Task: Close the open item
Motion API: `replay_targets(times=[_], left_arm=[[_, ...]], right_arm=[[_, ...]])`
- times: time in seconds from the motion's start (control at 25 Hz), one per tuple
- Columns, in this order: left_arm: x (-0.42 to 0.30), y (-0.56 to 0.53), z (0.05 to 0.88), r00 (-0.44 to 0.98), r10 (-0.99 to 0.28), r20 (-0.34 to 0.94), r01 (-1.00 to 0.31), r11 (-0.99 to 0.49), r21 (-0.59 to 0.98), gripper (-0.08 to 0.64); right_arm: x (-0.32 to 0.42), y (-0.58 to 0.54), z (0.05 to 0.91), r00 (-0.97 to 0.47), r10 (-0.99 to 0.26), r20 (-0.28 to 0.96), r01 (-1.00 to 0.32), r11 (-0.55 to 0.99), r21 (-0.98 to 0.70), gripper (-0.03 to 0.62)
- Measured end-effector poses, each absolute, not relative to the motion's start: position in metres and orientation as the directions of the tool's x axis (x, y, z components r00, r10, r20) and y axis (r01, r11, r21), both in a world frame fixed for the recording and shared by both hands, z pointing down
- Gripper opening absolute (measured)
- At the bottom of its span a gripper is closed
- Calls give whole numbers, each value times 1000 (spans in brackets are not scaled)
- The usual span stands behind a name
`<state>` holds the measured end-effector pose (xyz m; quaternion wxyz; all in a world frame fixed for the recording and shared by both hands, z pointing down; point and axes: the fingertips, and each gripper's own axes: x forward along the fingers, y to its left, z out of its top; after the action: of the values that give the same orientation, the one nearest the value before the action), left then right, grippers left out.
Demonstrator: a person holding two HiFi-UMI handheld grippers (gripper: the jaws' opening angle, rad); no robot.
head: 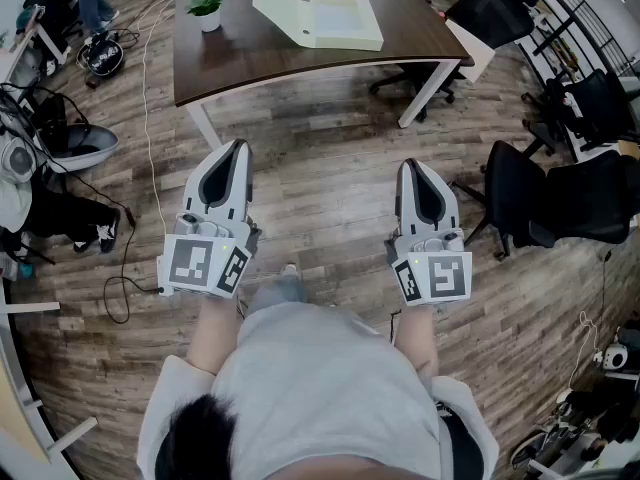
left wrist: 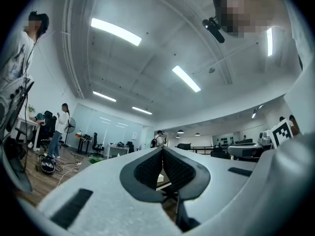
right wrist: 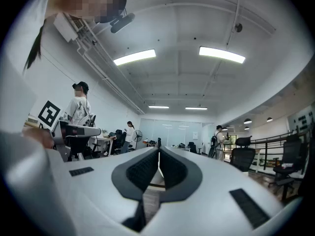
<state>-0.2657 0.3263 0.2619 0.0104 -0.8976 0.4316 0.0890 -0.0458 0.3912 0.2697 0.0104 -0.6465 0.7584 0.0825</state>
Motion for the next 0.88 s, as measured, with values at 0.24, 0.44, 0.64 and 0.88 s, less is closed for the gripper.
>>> replay_targets(times=[0.24,0.44,0.64,0.88], left_arm=[[-270,323,262,609,-773,-176,-777,-626,61,9],[-272,314,261,609,-772,-182,-777,-627,62,9],[-274,301,262,610,-770,-187,-774,-629,64,9],[-279,275,260,618,-759,-202,-765,-641,66,9]], right_arm=[[-50,387,268,-161,-978,-135,-983,145,115,14],[-51,379,269,-155,-979,-135,-983,139,116,14],[-52,365,268,-143,-978,-150,-986,127,112,14],[-56,341,267,-145,-974,-172,-988,133,81,14]])
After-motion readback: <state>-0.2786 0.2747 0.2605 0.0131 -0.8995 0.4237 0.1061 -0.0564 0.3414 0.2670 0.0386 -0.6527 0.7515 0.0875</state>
